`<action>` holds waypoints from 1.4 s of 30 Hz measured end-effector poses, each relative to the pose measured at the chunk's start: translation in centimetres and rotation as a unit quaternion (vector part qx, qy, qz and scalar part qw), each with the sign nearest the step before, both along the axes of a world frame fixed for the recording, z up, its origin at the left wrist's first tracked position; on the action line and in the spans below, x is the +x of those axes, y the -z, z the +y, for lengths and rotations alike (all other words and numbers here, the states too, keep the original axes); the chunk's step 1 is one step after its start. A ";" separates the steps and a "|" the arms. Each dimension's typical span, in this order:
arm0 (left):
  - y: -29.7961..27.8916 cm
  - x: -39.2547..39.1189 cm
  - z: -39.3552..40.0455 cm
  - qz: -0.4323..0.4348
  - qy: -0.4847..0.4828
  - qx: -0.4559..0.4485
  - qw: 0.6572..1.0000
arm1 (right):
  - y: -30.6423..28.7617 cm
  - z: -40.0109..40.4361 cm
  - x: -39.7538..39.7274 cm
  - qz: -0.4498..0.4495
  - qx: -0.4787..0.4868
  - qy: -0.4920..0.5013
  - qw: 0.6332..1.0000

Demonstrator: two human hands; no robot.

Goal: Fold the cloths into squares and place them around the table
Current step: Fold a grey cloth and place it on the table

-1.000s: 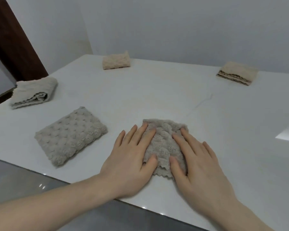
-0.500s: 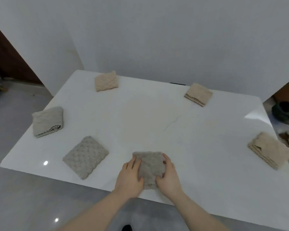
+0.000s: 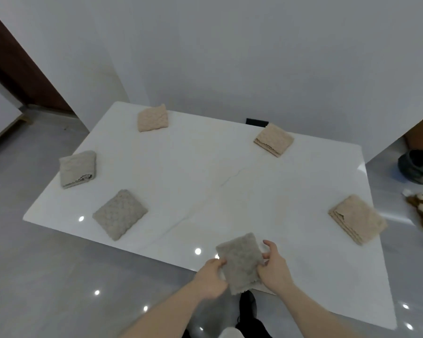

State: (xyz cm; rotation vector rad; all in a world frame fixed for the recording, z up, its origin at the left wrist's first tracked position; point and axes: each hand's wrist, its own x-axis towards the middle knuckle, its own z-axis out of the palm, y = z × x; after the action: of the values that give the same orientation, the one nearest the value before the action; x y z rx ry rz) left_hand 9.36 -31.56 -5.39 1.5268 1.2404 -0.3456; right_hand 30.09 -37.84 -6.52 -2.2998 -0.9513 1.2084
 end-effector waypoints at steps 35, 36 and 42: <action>-4.1 -20.9 15.8 0.030 -0.091 0.198 0.976 | -7.2 19.8 -15.9 -0.095 0.039 -0.300 0.948; -4.2 -22.3 16.6 0.035 -0.084 0.201 0.975 | -7.5 20.6 -17.2 -0.094 0.042 -0.295 0.950; -5.5 -27.0 21.0 0.056 -0.065 0.228 0.970 | -9.3 23.0 -20.8 -0.096 0.053 -0.266 0.958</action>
State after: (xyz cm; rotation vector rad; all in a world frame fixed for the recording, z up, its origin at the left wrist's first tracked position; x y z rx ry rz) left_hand -17.68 -10.54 0.14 1.8184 1.5771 -0.0597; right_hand 9.27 -14.89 2.74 -2.1703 -1.7443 1.0930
